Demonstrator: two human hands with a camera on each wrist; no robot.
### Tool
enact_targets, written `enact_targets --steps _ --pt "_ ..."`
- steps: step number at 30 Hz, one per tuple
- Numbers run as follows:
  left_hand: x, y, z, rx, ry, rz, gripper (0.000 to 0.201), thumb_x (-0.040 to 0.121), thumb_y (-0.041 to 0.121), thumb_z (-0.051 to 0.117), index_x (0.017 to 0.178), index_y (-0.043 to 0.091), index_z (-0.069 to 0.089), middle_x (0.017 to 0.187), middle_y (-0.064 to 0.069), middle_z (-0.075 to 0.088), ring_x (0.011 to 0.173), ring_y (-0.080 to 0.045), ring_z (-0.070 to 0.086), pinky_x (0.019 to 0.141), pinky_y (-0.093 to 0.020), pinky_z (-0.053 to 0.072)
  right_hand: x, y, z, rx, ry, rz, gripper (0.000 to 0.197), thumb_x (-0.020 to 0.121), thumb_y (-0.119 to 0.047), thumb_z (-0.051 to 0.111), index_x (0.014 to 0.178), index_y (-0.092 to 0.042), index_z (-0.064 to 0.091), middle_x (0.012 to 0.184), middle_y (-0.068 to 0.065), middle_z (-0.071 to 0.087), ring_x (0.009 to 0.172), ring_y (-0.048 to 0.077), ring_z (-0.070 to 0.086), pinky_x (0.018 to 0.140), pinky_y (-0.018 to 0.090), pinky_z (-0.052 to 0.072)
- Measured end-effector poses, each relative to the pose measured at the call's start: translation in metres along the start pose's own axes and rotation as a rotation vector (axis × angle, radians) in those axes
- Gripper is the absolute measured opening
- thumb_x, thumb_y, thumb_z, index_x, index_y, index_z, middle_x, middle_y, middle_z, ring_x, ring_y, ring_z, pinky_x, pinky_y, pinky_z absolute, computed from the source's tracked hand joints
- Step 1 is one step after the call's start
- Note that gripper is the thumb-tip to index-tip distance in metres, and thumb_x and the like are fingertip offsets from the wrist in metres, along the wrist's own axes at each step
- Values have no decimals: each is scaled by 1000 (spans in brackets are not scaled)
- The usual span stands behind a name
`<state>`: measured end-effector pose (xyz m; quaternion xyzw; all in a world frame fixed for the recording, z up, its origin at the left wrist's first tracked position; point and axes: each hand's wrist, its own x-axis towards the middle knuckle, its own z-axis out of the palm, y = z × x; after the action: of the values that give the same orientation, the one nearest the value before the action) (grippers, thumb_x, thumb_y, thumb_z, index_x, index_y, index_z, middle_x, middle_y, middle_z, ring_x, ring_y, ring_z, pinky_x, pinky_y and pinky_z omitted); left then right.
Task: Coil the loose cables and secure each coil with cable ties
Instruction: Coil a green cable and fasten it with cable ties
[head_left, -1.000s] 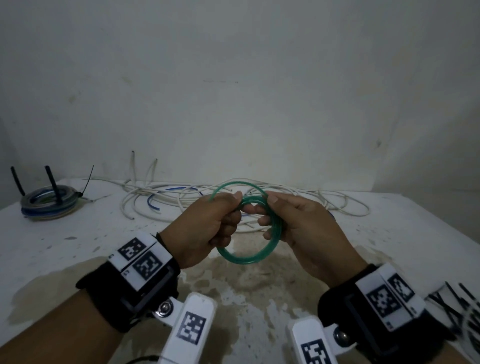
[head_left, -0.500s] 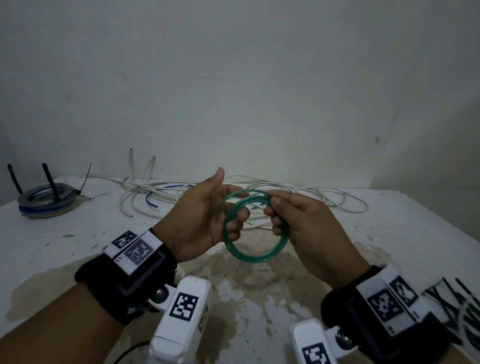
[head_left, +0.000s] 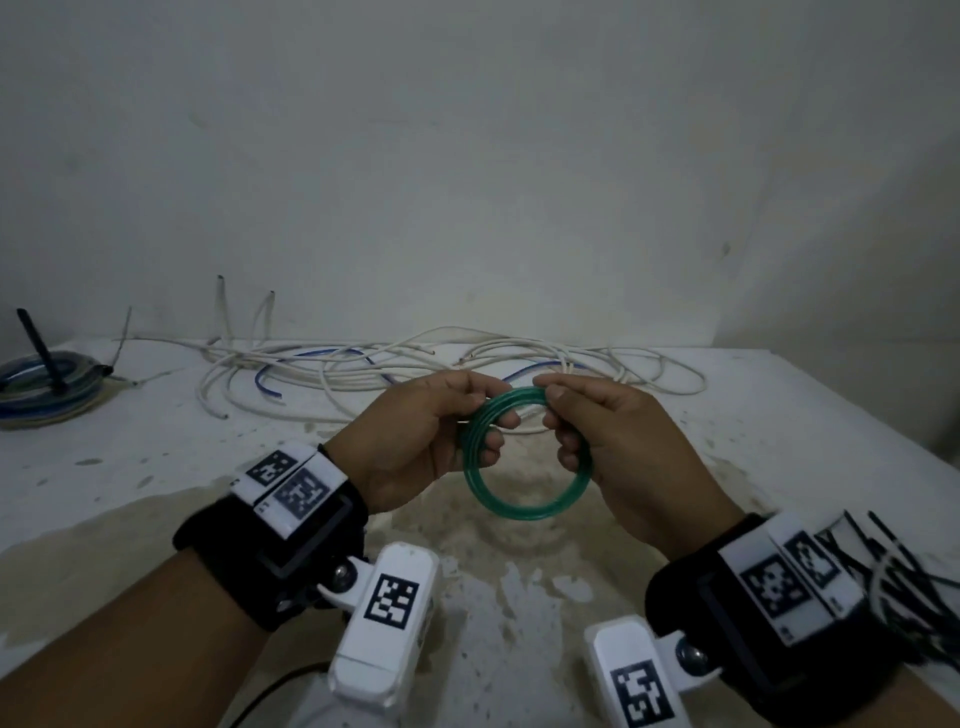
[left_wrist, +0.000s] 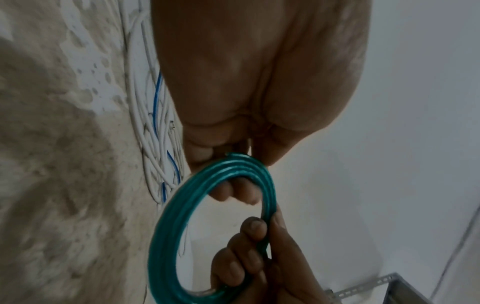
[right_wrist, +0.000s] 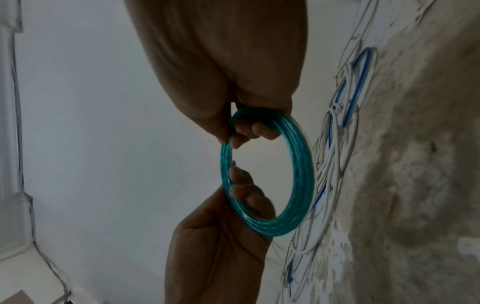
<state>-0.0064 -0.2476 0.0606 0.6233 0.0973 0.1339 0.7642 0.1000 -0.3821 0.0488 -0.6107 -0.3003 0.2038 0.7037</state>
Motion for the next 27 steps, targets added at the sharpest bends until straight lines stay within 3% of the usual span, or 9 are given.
enact_targets --steps 3,6,8,12,15,19,22,25,27 --pt "6 -6 10 203 55 47 32 102 17 33 111 2 60 86 -13 66 70 -20 61 72 -34 54 -2 7 -9 -61 90 -12 17 94 -12 55 91 -17 71 64 1 57 54 13 41 51 27 35" --pt "13 -19 30 242 56 69 30 102 17 36 111 6 62 79 -9 61 60 -16 54 59 -28 52 -5 13 -21 -16 206 18 15 93 -12 55 92 -15 70 62 -1 56 50 9 41 50 26 35" --pt "18 -32 47 186 73 50 28 102 17 37 106 8 64 70 -5 53 52 -13 41 49 -25 42 -9 17 -31 62 276 57 14 93 -10 56 90 -13 69 61 -1 54 49 9 40 48 24 34" --pt "30 -53 73 199 54 -7 25 101 21 41 85 5 52 66 -5 39 49 -14 27 48 -27 27 -18 23 -53 74 329 142 12 93 -9 55 93 -8 67 63 3 54 50 10 39 46 23 34" --pt "35 -61 81 197 46 -37 26 100 18 45 82 4 57 65 -6 49 48 -13 39 47 -26 38 -24 21 -69 54 312 211 13 94 -8 54 92 -7 66 63 4 51 48 10 36 43 22 33" --pt "34 -73 87 200 34 -31 24 100 17 44 95 10 67 80 -8 66 67 -17 58 66 -32 51 -29 20 -80 -54 319 245 16 94 -8 53 90 -9 68 62 3 53 47 11 38 46 24 34" --pt "30 -81 89 75 -13 -77 26 102 16 39 96 2 61 67 -6 58 53 -15 52 54 -29 50 -30 24 -78 -118 350 216 16 93 -10 55 87 -14 69 64 3 55 50 12 40 50 26 34" --pt "30 -82 86 -54 -18 -110 25 101 12 37 102 -1 57 60 -1 43 44 -9 33 41 -20 33 -33 23 -75 -103 302 225 13 94 -11 55 91 -13 68 68 4 59 52 12 47 50 25 42" --pt "30 -81 81 -129 20 -132 24 101 9 36 104 1 58 59 1 40 43 -6 26 37 -16 27 -34 19 -76 -128 245 251 13 94 -18 57 99 -11 67 75 6 64 59 14 56 56 27 51"
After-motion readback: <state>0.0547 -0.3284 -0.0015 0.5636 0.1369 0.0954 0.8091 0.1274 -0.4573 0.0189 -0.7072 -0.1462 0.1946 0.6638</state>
